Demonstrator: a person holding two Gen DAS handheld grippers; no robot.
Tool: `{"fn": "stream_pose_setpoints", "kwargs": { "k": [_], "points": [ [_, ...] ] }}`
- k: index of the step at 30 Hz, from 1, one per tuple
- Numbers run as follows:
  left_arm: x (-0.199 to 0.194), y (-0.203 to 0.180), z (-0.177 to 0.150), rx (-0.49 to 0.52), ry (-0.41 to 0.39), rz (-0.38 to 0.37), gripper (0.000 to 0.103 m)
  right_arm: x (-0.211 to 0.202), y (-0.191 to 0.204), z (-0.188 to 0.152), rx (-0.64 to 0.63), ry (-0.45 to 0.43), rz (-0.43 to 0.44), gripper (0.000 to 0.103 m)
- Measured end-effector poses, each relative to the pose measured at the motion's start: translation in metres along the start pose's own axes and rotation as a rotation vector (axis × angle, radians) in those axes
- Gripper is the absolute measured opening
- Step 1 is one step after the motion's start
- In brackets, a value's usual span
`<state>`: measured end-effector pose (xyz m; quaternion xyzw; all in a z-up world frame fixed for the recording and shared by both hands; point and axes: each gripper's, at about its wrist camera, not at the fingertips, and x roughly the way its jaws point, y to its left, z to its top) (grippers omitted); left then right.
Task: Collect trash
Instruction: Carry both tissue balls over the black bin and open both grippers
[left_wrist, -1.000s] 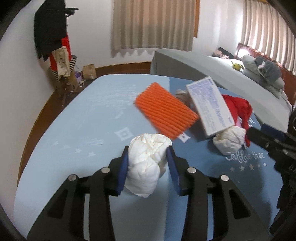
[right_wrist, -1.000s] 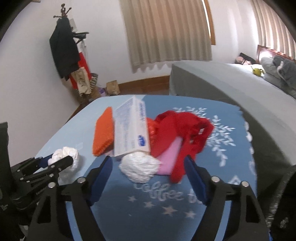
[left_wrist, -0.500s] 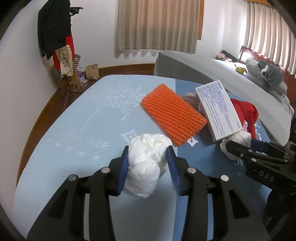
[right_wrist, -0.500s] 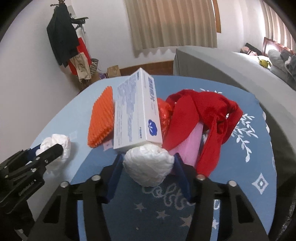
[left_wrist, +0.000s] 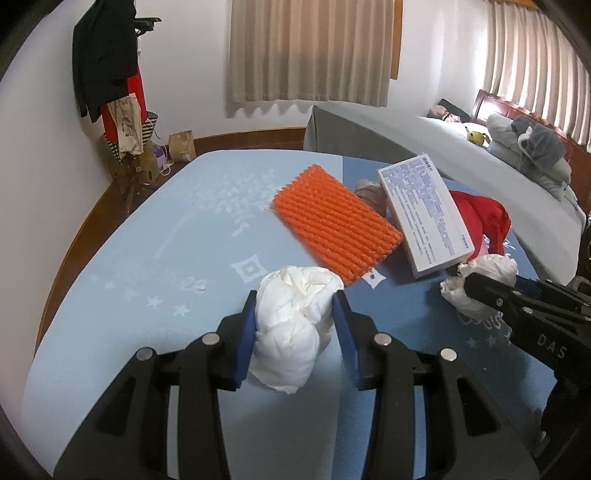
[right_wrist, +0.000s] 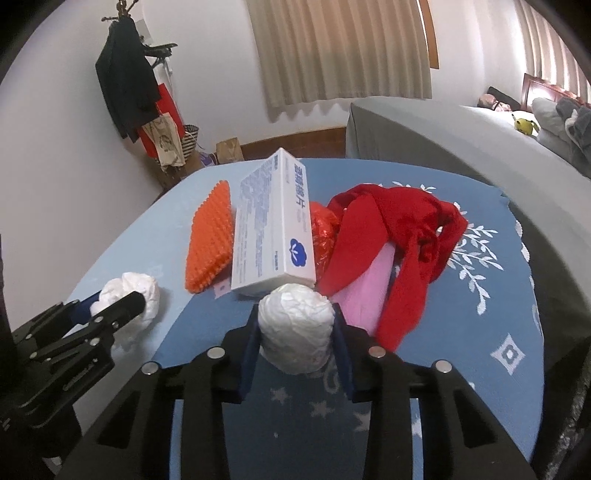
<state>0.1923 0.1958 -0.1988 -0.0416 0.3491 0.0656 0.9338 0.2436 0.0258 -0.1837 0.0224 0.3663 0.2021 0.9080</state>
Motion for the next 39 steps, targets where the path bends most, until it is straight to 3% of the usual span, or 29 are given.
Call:
{"fn": "stream_pose_setpoints", "kwargs": {
  "k": [21, 39],
  "points": [
    [-0.039, -0.049, 0.011, 0.04, -0.073, -0.094, 0.039, -0.069, -0.033, 0.0, 0.046, -0.09, -0.062, 0.036],
    [-0.092, -0.132, 0.021, 0.122, -0.144, -0.218, 0.039, -0.167, -0.089, -0.005, 0.087, -0.211, -0.168, 0.036]
  ]
}}
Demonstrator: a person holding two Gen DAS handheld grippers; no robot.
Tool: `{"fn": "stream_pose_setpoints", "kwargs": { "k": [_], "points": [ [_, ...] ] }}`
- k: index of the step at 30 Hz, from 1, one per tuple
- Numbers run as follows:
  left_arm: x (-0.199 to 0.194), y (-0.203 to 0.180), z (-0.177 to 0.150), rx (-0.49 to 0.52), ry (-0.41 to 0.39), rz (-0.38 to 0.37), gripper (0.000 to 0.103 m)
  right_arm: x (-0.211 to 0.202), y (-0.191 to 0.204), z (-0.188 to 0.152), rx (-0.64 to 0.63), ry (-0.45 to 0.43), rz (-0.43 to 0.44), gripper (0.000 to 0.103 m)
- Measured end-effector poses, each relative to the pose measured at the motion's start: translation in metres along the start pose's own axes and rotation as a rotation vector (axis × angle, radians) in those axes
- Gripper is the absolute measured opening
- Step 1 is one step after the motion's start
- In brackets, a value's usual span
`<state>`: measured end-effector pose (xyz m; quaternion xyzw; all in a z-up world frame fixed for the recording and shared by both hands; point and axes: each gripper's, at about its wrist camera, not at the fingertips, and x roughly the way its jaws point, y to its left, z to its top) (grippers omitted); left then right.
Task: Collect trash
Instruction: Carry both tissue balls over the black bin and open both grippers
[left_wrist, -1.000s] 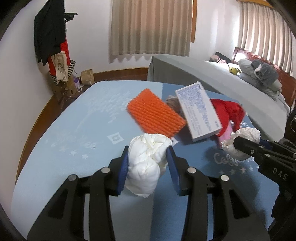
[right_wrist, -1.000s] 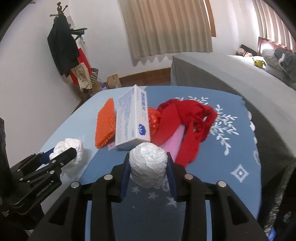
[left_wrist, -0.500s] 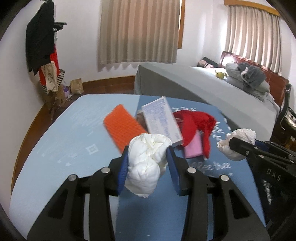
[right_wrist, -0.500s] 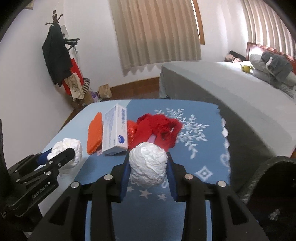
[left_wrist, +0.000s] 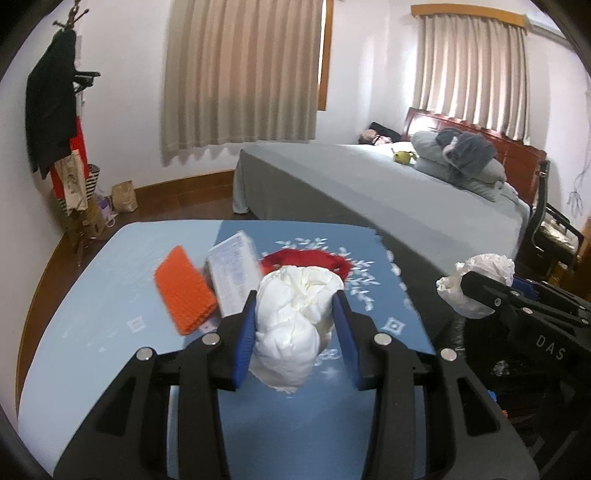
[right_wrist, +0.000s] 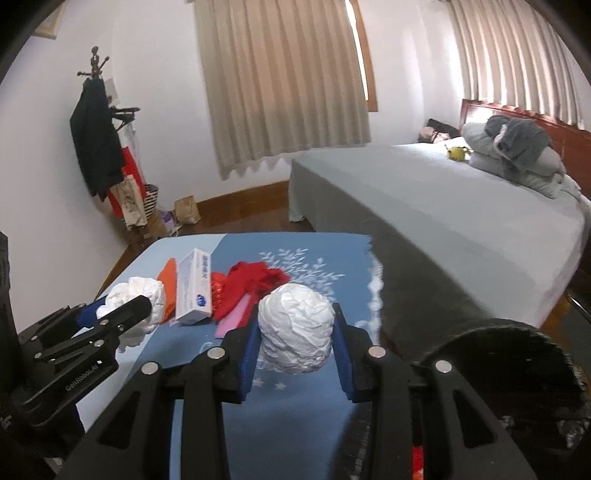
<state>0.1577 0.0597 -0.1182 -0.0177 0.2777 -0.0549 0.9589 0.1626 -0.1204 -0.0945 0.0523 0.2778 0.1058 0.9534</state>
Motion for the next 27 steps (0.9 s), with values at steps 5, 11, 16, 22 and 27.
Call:
{"fn": "stream_pose_setpoints", "kwargs": {
  "k": [5, 11, 16, 22, 27],
  "points": [
    [-0.008, -0.024, 0.004, 0.018, -0.015, -0.033, 0.039, -0.024, -0.021, 0.002, 0.019, -0.029, -0.037, 0.036],
    [-0.018, -0.055, 0.009, 0.049, -0.036, -0.084, 0.039, -0.048, -0.04, 0.002, 0.037, -0.061, -0.075, 0.036],
    [-0.022, -0.077, 0.011, 0.073, -0.045, -0.121, 0.039, -0.066, -0.057, 0.002, 0.049, -0.079, -0.107, 0.036],
    [-0.026, -0.103, 0.011, 0.101, -0.053, -0.166, 0.039, -0.082, -0.078, -0.003, 0.074, -0.089, -0.147, 0.036],
    [-0.026, -0.123, 0.009, 0.121, -0.054, -0.202, 0.039, -0.094, -0.095, -0.009, 0.095, -0.092, -0.188, 0.036]
  ]
}}
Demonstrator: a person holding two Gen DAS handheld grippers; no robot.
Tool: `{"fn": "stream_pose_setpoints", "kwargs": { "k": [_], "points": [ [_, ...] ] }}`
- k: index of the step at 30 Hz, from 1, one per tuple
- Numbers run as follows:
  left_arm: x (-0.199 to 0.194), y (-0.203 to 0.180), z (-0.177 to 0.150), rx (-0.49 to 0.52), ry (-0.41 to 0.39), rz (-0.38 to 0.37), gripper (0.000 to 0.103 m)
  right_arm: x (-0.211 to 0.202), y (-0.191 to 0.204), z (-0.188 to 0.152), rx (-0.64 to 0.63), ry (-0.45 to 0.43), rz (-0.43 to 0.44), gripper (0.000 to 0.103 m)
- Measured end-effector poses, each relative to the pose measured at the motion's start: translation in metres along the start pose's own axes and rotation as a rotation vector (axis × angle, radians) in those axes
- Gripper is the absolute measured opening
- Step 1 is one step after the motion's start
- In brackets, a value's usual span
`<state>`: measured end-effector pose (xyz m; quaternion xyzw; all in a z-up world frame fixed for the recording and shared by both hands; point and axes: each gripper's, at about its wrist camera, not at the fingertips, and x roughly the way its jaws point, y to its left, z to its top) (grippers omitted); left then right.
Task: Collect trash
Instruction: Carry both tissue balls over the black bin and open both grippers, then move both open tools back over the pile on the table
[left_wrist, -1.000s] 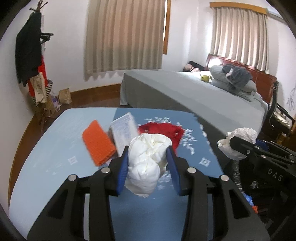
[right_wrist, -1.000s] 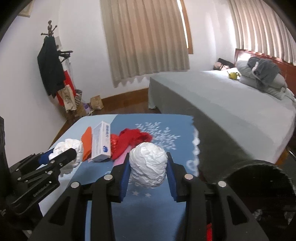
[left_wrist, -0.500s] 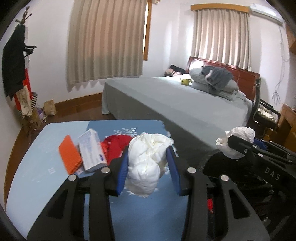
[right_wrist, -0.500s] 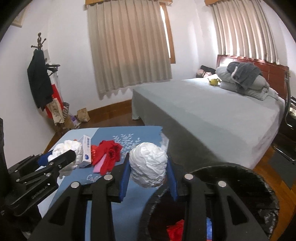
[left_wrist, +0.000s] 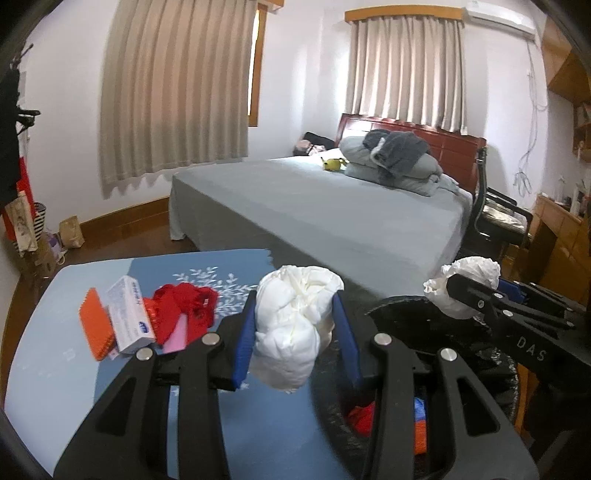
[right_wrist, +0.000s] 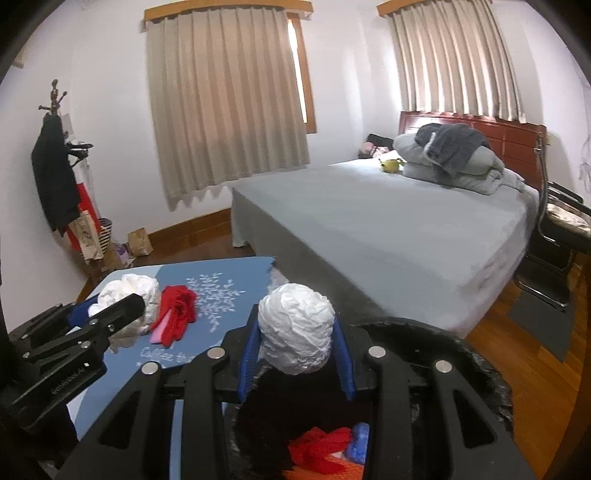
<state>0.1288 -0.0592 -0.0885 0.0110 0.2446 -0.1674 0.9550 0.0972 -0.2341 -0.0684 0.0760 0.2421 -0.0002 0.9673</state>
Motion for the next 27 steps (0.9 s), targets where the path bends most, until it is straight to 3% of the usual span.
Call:
{"fn": "stream_pose_setpoints", "kwargs": {
  "k": [18, 21, 22, 27],
  "points": [
    [0.045, -0.074, -0.023, 0.078, 0.069, -0.172, 0.04, -0.013, -0.075, -0.024, 0.074, 0.041, -0.153, 0.038],
    [0.054, -0.083, -0.028, 0.092, 0.095, -0.209, 0.051, -0.014, -0.083, -0.026, 0.084, 0.044, -0.175, 0.05],
    [0.055, -0.083, -0.028, 0.091, 0.097, -0.211, 0.061, -0.015, -0.086, -0.027, 0.085, 0.045, -0.181, 0.054],
    [0.055, -0.073, -0.032, 0.091, 0.093, -0.178, 0.072, -0.017, -0.096, -0.026, 0.096, 0.026, -0.218, 0.089]
  ]
}}
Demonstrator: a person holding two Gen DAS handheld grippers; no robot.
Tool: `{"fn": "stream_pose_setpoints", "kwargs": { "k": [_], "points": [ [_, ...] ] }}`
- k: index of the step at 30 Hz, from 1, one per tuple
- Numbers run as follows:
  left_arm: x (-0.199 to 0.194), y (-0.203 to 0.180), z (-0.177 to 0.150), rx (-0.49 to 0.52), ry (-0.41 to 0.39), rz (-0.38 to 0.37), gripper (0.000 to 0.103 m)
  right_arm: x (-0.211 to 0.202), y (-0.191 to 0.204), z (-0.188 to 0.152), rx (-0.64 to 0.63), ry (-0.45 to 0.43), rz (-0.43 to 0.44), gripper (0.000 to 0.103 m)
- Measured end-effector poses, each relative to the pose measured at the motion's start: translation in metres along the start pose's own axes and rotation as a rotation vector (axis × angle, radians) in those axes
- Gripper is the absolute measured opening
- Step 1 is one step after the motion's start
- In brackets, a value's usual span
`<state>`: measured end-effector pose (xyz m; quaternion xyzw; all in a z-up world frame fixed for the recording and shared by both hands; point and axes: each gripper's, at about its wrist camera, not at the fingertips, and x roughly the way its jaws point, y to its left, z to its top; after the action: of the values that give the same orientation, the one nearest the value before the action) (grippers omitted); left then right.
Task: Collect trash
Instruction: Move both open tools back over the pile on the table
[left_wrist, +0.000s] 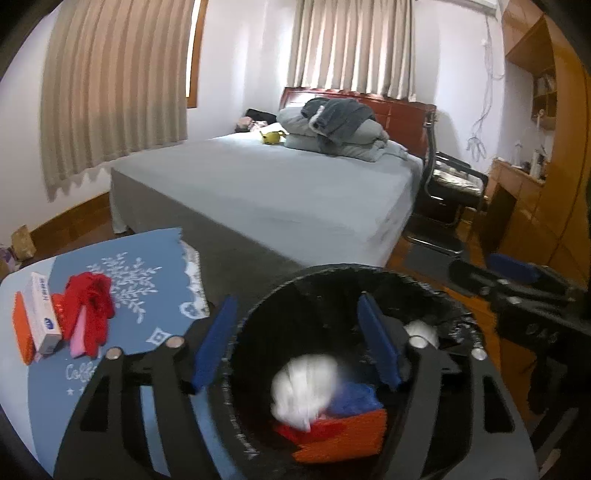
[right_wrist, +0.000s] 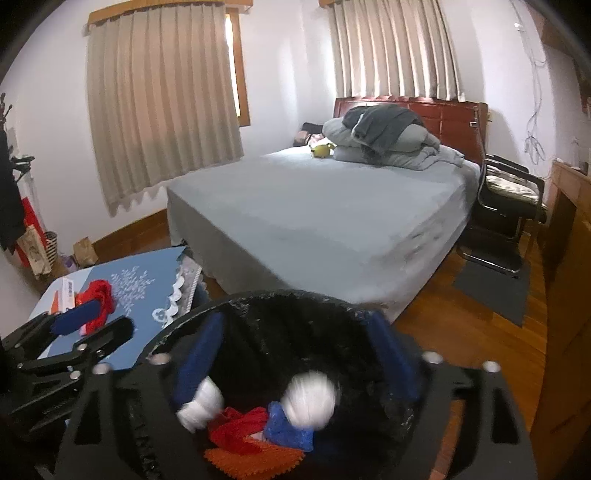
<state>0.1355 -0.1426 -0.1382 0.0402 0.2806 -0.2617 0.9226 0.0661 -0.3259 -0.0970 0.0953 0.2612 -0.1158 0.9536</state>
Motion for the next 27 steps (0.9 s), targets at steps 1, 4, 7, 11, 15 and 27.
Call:
{"fn": "stream_pose_setpoints", "kwargs": {
  "k": [1, 4, 7, 11, 15, 27],
  "points": [
    [-0.002, 0.006, -0.001, -0.005, -0.002, 0.014, 0.075, -0.001, 0.0, 0.0, 0.0, -0.006, -0.007, 0.098],
    [-0.008, 0.026, -0.005, -0.025, -0.005, 0.078, 0.087, 0.0, 0.004, 0.001, -0.005, -0.008, 0.002, 0.098],
    [-0.016, 0.047, -0.007, -0.055, -0.002, 0.129, 0.088, 0.005, 0.011, 0.0, -0.004, 0.005, 0.021, 0.098],
    [-0.03, 0.083, -0.013, -0.095, -0.003, 0.22, 0.09, 0.012, 0.035, 0.0, -0.027, 0.011, 0.068, 0.098],
    [-0.046, 0.12, -0.021, -0.129, -0.002, 0.311, 0.09, 0.024, 0.072, 0.002, -0.065, 0.018, 0.129, 0.098],
    [-0.081, 0.238, -0.04, -0.246, 0.003, 0.551, 0.09, 0.071, 0.191, 0.002, -0.171, 0.048, 0.295, 0.098]
  ]
}}
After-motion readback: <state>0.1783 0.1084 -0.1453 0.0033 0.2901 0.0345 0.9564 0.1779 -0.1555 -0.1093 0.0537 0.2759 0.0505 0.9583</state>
